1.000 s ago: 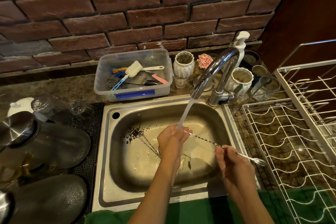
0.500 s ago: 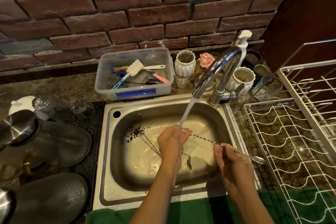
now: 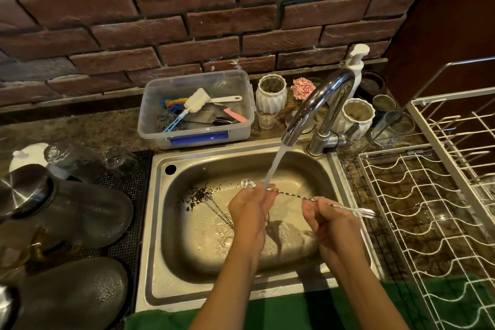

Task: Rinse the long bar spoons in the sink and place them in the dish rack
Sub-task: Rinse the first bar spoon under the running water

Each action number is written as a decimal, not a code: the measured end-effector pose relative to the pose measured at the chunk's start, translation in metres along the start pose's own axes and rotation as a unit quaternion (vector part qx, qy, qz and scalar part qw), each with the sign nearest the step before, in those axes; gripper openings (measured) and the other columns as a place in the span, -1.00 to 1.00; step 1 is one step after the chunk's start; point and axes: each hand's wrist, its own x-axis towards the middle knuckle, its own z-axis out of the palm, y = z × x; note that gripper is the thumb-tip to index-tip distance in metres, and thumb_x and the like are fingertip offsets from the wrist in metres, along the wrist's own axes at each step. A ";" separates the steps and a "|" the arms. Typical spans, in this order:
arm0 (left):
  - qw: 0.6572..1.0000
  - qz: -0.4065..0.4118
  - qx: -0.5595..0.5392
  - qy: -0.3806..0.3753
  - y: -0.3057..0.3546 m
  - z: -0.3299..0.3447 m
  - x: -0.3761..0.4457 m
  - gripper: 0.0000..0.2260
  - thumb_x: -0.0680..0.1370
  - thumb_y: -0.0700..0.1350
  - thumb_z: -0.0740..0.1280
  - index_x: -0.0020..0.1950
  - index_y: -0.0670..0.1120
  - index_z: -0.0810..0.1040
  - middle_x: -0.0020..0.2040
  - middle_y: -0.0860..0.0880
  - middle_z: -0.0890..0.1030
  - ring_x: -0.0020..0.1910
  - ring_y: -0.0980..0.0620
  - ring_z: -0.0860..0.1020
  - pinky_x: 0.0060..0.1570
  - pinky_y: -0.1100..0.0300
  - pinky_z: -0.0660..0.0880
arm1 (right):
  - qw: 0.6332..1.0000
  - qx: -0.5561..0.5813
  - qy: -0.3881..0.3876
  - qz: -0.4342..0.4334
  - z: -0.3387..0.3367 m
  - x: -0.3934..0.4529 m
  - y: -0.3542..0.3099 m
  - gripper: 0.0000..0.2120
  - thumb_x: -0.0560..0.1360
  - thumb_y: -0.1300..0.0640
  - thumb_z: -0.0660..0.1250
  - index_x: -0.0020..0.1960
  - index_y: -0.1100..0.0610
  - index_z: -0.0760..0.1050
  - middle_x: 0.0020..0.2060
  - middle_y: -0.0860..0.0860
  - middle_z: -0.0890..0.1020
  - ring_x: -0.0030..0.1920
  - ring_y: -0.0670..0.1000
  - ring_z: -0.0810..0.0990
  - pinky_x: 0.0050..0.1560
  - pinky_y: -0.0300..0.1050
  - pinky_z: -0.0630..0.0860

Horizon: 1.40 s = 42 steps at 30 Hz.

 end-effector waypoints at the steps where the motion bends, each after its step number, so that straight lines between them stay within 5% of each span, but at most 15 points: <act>1: 1.000 -0.007 0.016 -0.011 -0.003 0.003 -0.004 -0.88 0.55 -0.28 0.38 0.05 -0.32 0.60 -0.08 -0.22 0.72 -0.07 -0.09 0.72 -0.01 0.12 0.65 | 1.000 -0.010 -0.001 0.005 0.004 0.001 0.003 -0.83 0.52 0.27 0.29 -0.03 0.41 0.52 -0.37 0.19 0.58 -0.36 0.07 0.55 -0.20 -0.11 0.54; 16: 0.999 0.008 -0.033 0.009 0.012 0.000 -0.002 -0.86 0.57 -0.26 0.36 0.06 -0.33 0.56 -0.03 -0.27 0.71 -0.03 -0.15 0.72 0.01 0.08 0.67 | 0.997 0.058 0.051 0.029 0.013 0.009 -0.009 -0.87 0.56 0.38 0.26 0.08 0.39 0.50 -0.36 0.18 0.69 -0.39 0.01 0.69 -0.35 -0.22 0.65; 21: 1.000 -0.017 -0.003 -0.017 0.001 0.013 -0.015 -0.91 0.57 -0.27 0.36 0.01 -0.29 0.61 -0.13 -0.20 0.72 -0.10 -0.06 0.72 -0.02 0.14 0.65 | 0.999 0.020 0.024 0.039 0.026 0.010 0.005 -0.87 0.55 0.35 0.31 0.08 0.36 0.54 -0.12 0.27 0.69 -0.20 0.08 0.72 -0.24 -0.18 0.67; 35: 1.000 0.009 -0.006 0.019 0.022 -0.014 0.006 -0.83 0.59 -0.22 0.34 0.03 -0.35 0.58 -0.02 -0.27 0.69 0.04 -0.20 0.70 0.11 -0.02 0.63 | 0.999 -0.009 0.031 0.014 0.017 0.025 -0.007 -0.87 0.58 0.31 0.29 0.07 0.38 0.53 -0.27 0.20 0.71 -0.31 0.04 0.71 -0.34 -0.24 0.63; 38: 0.998 0.007 -0.032 0.052 0.028 -0.020 0.005 -0.83 0.59 -0.20 0.34 0.07 -0.31 0.57 0.00 -0.25 0.65 0.04 -0.22 0.69 0.04 0.01 0.66 | 0.999 -0.013 0.019 0.022 0.025 0.024 -0.003 -0.91 0.58 0.30 0.30 0.06 0.32 0.51 -0.20 0.22 0.72 -0.22 0.10 0.73 -0.29 -0.19 0.65; 42: 0.992 0.010 -0.086 0.090 0.027 -0.031 0.007 -0.72 0.63 -0.17 0.29 0.27 -0.30 0.52 0.13 -0.26 0.65 0.11 -0.16 0.66 0.22 -0.04 0.56 | 0.999 0.012 0.024 0.046 0.048 0.025 0.014 -0.85 0.58 0.30 0.30 0.14 0.32 0.50 -0.03 0.27 0.69 0.00 0.20 0.72 -0.06 -0.05 0.66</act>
